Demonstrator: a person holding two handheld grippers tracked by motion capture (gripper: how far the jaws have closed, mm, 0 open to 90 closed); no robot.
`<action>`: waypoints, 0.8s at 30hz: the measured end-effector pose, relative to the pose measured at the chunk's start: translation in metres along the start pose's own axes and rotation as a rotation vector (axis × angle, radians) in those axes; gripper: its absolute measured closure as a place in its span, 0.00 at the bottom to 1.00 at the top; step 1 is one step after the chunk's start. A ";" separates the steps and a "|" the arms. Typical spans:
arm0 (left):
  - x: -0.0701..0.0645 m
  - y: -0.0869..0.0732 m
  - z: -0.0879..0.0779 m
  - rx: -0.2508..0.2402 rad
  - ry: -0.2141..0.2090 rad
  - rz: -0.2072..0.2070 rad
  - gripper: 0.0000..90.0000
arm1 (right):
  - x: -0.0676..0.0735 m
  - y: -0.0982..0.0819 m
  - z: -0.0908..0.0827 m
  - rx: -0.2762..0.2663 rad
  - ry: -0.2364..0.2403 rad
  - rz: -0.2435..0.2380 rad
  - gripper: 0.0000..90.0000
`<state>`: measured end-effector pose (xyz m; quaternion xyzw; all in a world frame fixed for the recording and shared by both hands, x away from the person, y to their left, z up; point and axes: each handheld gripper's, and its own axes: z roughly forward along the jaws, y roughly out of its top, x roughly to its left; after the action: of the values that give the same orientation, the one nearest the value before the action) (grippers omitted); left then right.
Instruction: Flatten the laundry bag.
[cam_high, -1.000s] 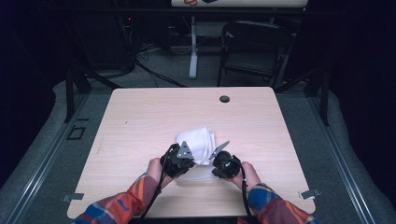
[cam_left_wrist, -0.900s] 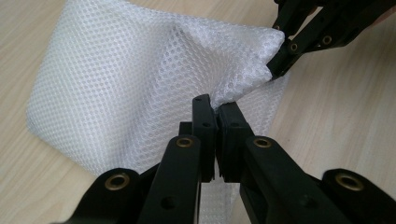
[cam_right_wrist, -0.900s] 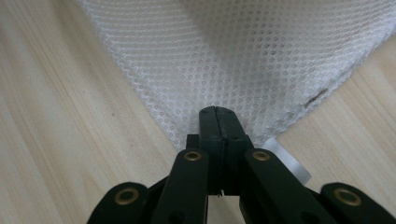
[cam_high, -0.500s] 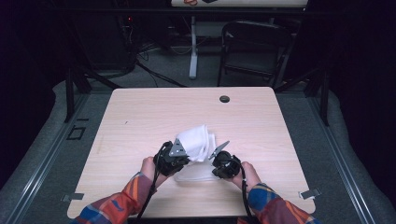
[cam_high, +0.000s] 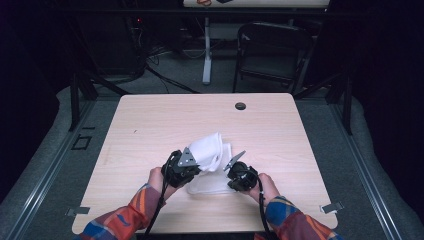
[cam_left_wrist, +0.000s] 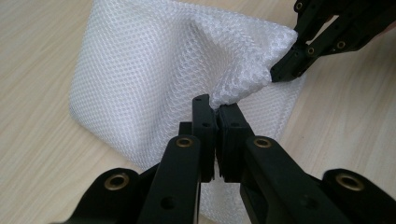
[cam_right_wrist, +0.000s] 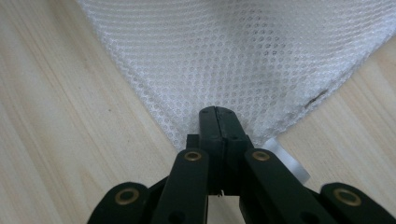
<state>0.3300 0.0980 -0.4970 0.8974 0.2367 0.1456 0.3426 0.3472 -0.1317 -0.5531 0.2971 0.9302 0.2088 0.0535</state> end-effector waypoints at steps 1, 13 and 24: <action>0.000 0.000 0.000 0.001 0.003 0.001 0.97 | 0.000 0.000 0.000 0.003 -0.002 -0.001 1.00; 0.003 -0.003 -0.005 -0.015 0.020 -0.018 0.97 | 0.000 -0.001 -0.001 0.012 -0.006 0.006 1.00; 0.008 -0.006 -0.011 -0.014 0.040 -0.031 0.97 | -0.002 -0.001 -0.002 0.022 -0.015 0.006 1.00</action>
<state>0.3303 0.1123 -0.4924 0.8882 0.2562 0.1597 0.3464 0.3475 -0.1344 -0.5518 0.3020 0.9311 0.1965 0.0566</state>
